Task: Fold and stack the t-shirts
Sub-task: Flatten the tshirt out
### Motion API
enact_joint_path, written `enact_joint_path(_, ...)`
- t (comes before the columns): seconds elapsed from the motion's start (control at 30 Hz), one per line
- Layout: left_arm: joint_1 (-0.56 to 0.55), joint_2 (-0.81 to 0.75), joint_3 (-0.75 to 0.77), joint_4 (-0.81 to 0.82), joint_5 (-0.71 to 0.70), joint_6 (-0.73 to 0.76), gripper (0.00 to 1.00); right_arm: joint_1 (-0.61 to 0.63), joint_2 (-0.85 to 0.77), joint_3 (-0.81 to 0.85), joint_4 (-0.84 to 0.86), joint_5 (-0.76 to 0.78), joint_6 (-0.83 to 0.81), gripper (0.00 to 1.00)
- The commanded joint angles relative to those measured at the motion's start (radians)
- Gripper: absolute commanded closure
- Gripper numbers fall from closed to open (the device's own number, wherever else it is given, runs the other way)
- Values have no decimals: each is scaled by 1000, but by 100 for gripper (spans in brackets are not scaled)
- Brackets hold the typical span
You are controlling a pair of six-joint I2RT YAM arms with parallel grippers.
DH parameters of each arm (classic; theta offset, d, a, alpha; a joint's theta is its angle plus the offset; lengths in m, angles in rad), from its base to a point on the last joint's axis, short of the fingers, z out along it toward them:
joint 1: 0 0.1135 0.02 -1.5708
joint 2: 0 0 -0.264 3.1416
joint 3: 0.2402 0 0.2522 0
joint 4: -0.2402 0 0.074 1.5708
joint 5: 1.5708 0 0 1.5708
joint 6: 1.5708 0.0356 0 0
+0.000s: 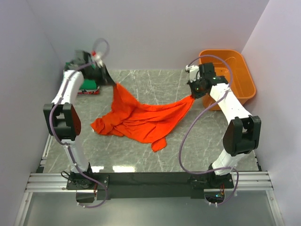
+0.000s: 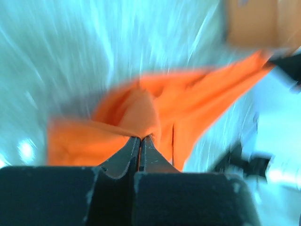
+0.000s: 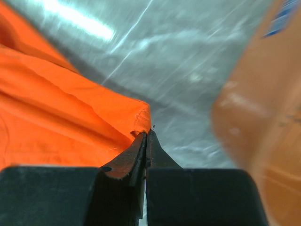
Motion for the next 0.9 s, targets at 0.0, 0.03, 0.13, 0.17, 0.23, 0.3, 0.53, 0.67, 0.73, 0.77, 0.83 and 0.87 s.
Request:
enact_joint_path(0.0,92,9,217,69,97,-91,99,-32,-84,104,116,40,-7,100)
enact_joint_path(0.03,106,5,285,89,96,-101,99,-38,-89,120,133,48,-5,100)
enact_joint_path(0.13,168,-2,396,173,129,-162,99,-50,-107,181,208,69,-2,100)
enact_joint_path(0.17,201,-7,418,226,133,-198,99,-53,-112,213,230,86,1,100)
enact_joint_path(0.23,235,-37,452,303,145,-257,99,-58,-136,244,286,98,3,100)
enact_joint_path(0.3,284,-82,459,427,128,-288,99,-58,-158,287,337,114,3,100)
enact_joint_path(0.53,404,-136,518,742,136,-527,99,-58,-207,396,477,160,6,100)
enact_joint_path(0.67,441,-171,551,825,143,-562,99,-57,-230,485,498,160,18,100)
enact_joint_path(0.73,450,-218,535,847,151,-564,99,-56,-239,508,491,151,26,100)
enact_joint_path(0.77,461,-240,516,845,154,-568,99,-55,-254,520,485,147,27,100)
enact_joint_path(0.83,473,-323,428,902,172,-591,99,-52,-279,517,478,147,27,100)
enact_joint_path(0.87,491,-353,394,935,174,-596,99,-46,-309,504,478,144,27,100)
